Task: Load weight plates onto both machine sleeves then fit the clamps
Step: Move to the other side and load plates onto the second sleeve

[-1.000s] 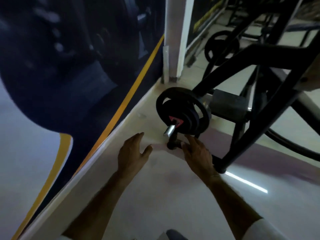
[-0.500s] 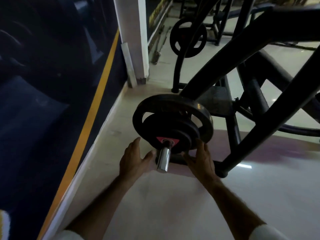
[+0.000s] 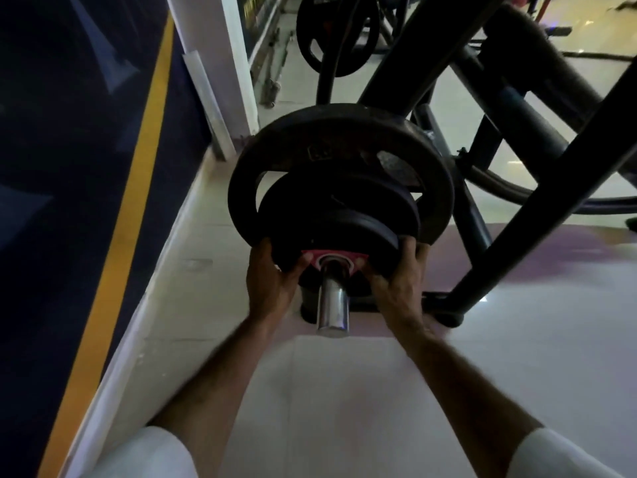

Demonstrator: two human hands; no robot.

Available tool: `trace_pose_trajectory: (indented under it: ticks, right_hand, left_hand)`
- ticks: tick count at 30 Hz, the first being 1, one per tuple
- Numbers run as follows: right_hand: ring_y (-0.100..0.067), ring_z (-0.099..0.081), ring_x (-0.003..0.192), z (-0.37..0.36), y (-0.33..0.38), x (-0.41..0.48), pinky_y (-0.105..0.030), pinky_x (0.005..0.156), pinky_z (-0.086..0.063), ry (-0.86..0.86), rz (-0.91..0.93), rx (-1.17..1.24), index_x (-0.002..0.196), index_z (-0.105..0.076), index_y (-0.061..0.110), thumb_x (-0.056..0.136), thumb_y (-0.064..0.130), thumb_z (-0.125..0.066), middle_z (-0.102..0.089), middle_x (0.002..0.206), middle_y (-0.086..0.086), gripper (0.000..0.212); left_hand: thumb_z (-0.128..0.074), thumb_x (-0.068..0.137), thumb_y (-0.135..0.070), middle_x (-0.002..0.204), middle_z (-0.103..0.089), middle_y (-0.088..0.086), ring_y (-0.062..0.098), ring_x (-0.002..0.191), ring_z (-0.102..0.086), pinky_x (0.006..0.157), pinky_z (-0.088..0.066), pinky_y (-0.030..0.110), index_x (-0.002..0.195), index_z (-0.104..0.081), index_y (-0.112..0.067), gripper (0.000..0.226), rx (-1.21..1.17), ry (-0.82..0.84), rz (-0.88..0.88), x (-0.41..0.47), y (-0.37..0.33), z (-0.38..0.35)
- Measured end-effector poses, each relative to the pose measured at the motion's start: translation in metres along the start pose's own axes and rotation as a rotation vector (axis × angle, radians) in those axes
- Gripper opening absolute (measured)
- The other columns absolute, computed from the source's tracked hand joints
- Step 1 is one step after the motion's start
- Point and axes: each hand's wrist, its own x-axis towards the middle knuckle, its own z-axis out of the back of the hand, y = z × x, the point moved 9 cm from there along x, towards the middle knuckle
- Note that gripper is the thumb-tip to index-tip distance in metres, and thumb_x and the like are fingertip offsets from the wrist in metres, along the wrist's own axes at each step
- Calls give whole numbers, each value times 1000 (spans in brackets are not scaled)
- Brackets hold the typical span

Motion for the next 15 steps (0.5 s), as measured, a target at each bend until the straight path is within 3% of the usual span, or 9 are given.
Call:
trace_pose_trajectory:
  ticks: [2, 5, 9, 12, 15]
  right_hand:
    - [-14, -56, 103, 2, 2, -11, -27, 79, -55, 39, -10, 65, 125, -45, 15, 84, 19, -82, -52, 120, -4, 55]
    - [7, -63, 98, 10, 9, -31, -13, 74, -55, 88, -27, 150, 126, -47, 8, 88, 2, -76, -63, 111, 3, 48]
    - [-10, -68, 109, 20, 16, -69, -18, 80, -60, 128, -86, 172, 130, -47, 13, 89, 6, -77, -66, 121, -3, 51]
    - [2, -65, 109, 34, 26, -109, -12, 81, -57, 182, -120, 168, 131, -47, 12, 88, 9, -78, -64, 121, 2, 54]
    - [-2, -65, 113, 57, 39, -156, -24, 88, -60, 250, -159, 176, 133, -47, 16, 86, 30, -79, -65, 124, 5, 58]
  left_hand:
    - [-68, 68, -72, 128, -62, -5, 11, 118, -59, 92, -48, 20, 141, -52, -23, 89, -62, 31, -7, -10, -3, 5]
    - [-71, 69, -64, 109, -65, -23, -9, 101, -59, 78, -40, -1, 131, -56, -21, 77, -127, 66, -29, -34, -15, 16]
    - [-72, 67, -61, 94, -64, -22, -19, 87, -59, 67, -41, 2, 109, -58, -21, 59, -136, 65, 24, -77, -23, 35]
    - [-77, 66, -61, 94, -67, -22, -14, 88, -61, 67, -43, 5, 107, -58, -26, 57, -114, 73, 99, -122, -24, 57]
    - [-91, 68, -43, 86, -68, -27, -13, 84, -61, 66, -43, 5, 101, -59, -26, 49, -83, 75, 170, -176, -32, 82]
